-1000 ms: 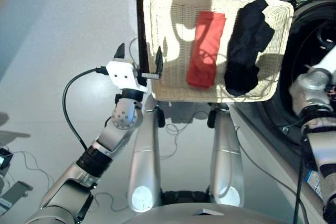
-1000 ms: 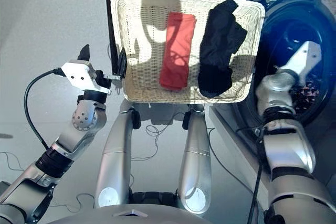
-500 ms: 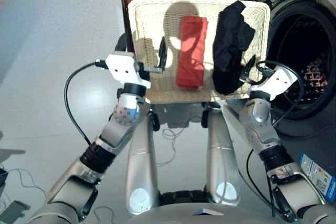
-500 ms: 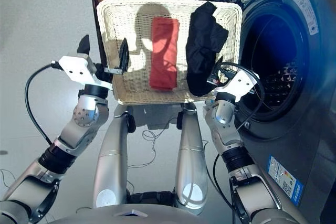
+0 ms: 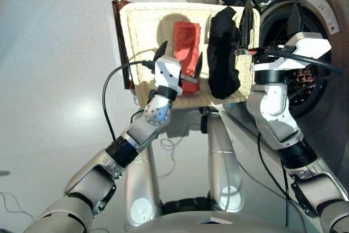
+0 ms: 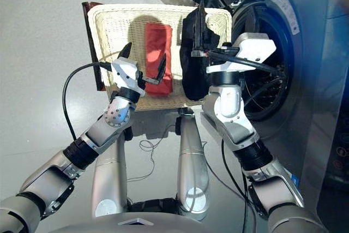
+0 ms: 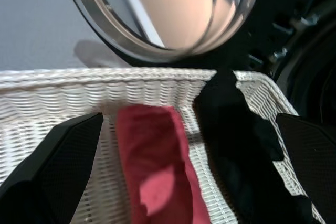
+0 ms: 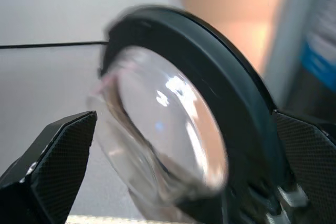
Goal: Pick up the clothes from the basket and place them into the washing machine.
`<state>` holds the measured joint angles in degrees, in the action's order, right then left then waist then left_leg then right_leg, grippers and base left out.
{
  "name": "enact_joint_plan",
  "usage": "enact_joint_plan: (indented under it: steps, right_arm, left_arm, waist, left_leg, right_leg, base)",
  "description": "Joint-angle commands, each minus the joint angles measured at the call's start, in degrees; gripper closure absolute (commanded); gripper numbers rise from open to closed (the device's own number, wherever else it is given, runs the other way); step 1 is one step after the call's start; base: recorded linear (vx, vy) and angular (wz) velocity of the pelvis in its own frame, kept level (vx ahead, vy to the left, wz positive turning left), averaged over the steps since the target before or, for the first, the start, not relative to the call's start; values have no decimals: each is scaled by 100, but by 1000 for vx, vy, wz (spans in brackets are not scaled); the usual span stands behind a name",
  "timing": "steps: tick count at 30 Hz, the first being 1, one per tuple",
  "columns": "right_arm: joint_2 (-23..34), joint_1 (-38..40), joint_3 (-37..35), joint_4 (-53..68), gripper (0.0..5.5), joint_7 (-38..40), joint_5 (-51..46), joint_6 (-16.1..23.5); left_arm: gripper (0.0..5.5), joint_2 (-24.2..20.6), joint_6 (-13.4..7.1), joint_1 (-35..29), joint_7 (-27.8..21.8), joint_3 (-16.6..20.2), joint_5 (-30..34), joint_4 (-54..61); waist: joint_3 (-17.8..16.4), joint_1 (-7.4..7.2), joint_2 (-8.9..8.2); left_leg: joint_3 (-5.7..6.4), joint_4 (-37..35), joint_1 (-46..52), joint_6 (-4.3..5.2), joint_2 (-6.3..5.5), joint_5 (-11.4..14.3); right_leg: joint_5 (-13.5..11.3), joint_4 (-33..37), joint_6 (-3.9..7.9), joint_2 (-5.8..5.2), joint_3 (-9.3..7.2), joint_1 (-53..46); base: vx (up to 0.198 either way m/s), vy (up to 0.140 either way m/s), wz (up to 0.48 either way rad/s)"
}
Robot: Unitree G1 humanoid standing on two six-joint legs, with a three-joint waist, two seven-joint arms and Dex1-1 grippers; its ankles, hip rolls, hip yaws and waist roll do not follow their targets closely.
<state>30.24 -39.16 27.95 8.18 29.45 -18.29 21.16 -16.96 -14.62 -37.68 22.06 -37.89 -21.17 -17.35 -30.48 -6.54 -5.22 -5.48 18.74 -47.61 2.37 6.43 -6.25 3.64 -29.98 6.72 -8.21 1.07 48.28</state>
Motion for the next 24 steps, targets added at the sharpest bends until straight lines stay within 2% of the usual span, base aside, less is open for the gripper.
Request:
enact_joint_plan:
  steps: [1, 2, 7, 14, 15, 19, 24]
  right_arm:
    - [-162, -604, 76, 479, 0, -46, 193, 55]
    - [-337, -924, 365, 420, 0, -84, 188, -10]
    - [-852, -1293, 877, 241, 0, -132, 71, -161]
    - [-1244, -1514, 1147, 56, 0, -198, 2, -246]
    - [-1424, -1481, 1281, 2, 0, -225, -12, -282]
    - [-1624, -1549, 1406, -77, 0, -234, -47, -319]
    - [-1786, -1626, 1434, -116, 0, -231, -57, -314]
  left_arm:
    - [0, 462, -94, -351, 112, -235, -178, -431]
    - [0, 649, -49, -439, 201, -193, -324, -797]
    - [0, 1103, 13, -581, 509, 59, -959, -1622]
    - [0, 1203, 110, -766, 580, 263, -1282, -2173]
    - [0, 1370, 150, -786, 588, 298, -1475, -2462]
    - [0, 1516, 194, -983, 662, 518, -1716, -2900]
    - [0, 1494, 243, -1188, 710, 792, -1814, -3353]
  waist:
    - [69, 27, -261]
    - [69, 11, -293]
    - [69, -12, -318]
    - [69, -27, -314]
    - [69, -53, -323]
    - [69, -98, -341]
    - [69, -174, -368]
  left_leg:
    - [131, 838, 114, 299, 115, 742]
    - [139, 864, 60, 324, 141, 742]
    - [153, 1135, -227, 380, 230, 789]
    - [178, 1676, -575, 437, 358, 999]
    - [198, 1916, -527, 476, 405, 1279]
    - [218, 2139, -747, 489, 464, 1358]
    - [173, 2236, -912, 509, 525, 1401]
  right_leg:
    - [-266, 4, -36, 233, 284, 199]
    - [-263, -17, -53, 260, 287, 265]
    - [-160, -338, -103, 322, 260, 566]
    - [78, -895, -163, 394, 244, 971]
    - [367, -1174, -159, 408, 210, 959]
    - [442, -1391, -163, 456, 203, 1211]
    - [440, -1458, -156, 509, 226, 1426]
  base:
    - [0, 0, 0]
    - [0, 0, 0]
    - [0, 0, 0]
    - [14, -2, -5]
    - [100, -16, -49]
    - [26, -5, -16]
    - [0, 0, 0]
